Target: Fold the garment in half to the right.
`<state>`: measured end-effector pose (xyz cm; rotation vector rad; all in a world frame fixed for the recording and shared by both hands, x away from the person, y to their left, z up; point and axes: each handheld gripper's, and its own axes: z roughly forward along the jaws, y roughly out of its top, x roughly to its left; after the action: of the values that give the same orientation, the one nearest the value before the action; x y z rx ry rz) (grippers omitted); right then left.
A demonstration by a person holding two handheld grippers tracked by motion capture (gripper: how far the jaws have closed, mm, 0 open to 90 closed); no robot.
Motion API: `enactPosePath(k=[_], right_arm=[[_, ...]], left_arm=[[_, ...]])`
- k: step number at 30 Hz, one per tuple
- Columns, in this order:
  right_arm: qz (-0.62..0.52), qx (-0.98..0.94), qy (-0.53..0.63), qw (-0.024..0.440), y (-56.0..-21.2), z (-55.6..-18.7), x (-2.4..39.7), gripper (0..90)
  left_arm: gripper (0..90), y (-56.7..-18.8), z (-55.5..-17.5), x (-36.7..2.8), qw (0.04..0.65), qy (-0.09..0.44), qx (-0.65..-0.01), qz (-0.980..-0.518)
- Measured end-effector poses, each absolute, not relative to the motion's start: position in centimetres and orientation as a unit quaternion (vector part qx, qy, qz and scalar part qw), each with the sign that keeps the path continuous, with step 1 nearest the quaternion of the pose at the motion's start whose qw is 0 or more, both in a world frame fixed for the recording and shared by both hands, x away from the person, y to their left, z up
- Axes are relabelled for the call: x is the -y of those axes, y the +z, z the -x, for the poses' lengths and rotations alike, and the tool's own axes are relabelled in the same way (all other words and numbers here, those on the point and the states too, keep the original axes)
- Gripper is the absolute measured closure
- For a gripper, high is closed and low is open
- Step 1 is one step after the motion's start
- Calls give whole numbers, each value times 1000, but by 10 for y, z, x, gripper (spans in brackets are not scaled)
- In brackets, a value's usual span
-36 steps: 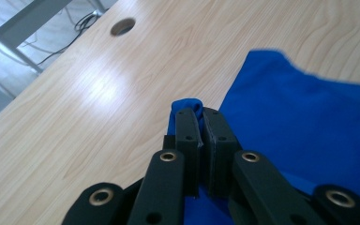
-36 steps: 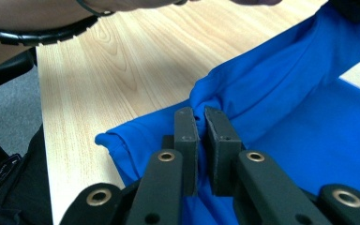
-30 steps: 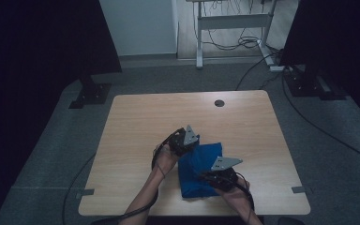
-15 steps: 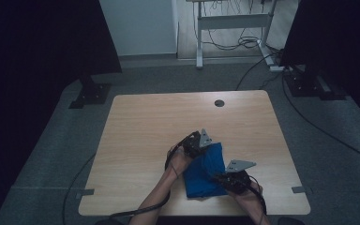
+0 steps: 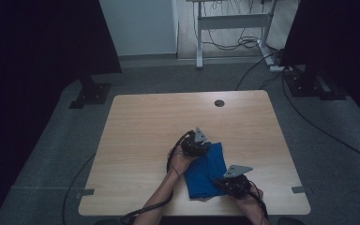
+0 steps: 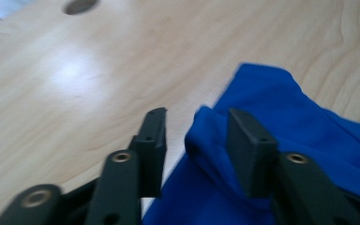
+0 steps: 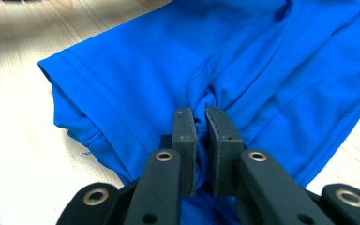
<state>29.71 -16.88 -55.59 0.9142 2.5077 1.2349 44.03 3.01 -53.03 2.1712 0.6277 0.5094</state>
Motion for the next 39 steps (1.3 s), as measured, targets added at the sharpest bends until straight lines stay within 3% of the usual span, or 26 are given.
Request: enactPosePath(k=[6, 16, 22, 29, 33, 39], right_arm=[[-307, -849, 419, 101, -557, -297, 169, 817], [-308, -847, 421, 102, -557, -297, 170, 803], [-310, -846, 421, 101, -557, -297, 169, 782], [-315, -844, 422, 102, -553, -296, 170, 726], [-314, -835, 437, 111, -543, -296, 171, 710], [-311, -831, 443, 127, -535, -302, 163, 615]], left_arm=[[475, -520, -430, -53, 433, 171, -262, -845], [373, -547, -404, -54, 380, 125, -227, -888], [301, -552, -404, -62, 399, 104, -235, -880], [283, -554, -404, -63, 405, 108, -232, -877], [294, -546, -401, -62, 389, 139, -220, -884], [289, -546, -400, -67, 384, 113, -220, -890]])
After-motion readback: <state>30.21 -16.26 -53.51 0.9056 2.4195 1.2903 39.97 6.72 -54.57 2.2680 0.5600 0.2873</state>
